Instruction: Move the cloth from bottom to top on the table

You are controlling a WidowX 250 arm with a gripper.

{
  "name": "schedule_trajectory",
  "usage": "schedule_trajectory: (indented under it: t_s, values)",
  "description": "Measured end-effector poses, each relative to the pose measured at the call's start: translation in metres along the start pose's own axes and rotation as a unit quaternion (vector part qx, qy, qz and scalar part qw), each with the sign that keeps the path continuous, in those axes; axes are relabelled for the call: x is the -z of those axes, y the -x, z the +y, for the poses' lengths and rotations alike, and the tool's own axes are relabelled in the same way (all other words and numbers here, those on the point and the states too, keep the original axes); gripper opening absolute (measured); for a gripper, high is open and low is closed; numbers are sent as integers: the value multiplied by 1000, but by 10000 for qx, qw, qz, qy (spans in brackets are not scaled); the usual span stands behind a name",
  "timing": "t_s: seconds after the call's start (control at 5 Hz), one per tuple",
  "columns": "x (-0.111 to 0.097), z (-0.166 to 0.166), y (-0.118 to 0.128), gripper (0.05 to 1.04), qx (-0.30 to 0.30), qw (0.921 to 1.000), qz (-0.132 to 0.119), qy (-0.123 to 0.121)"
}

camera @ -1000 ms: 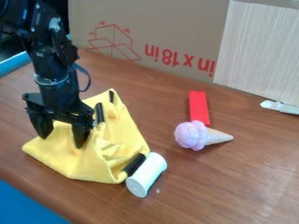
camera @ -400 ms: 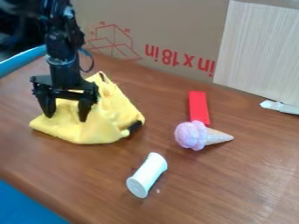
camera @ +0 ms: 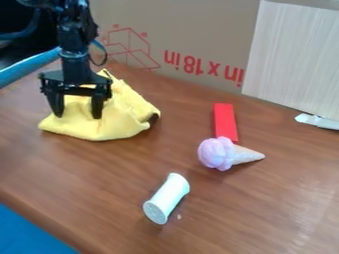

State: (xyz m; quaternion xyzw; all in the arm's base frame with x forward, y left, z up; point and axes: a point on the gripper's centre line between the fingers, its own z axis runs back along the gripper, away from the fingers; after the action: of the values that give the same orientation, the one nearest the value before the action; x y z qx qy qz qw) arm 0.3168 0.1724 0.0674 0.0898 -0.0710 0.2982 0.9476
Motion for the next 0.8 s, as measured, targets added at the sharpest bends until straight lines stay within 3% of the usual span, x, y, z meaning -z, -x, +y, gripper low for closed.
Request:
schedule_trajectory:
  t_s: [0.2,0.4,0.8]
  values:
    - [0,-1,0,1001,-45,10000,6,0]
    - [1,-4,21,1001,193,9998,97,43]
    - [-13,-13,85,1001,1080,9935,242,272]
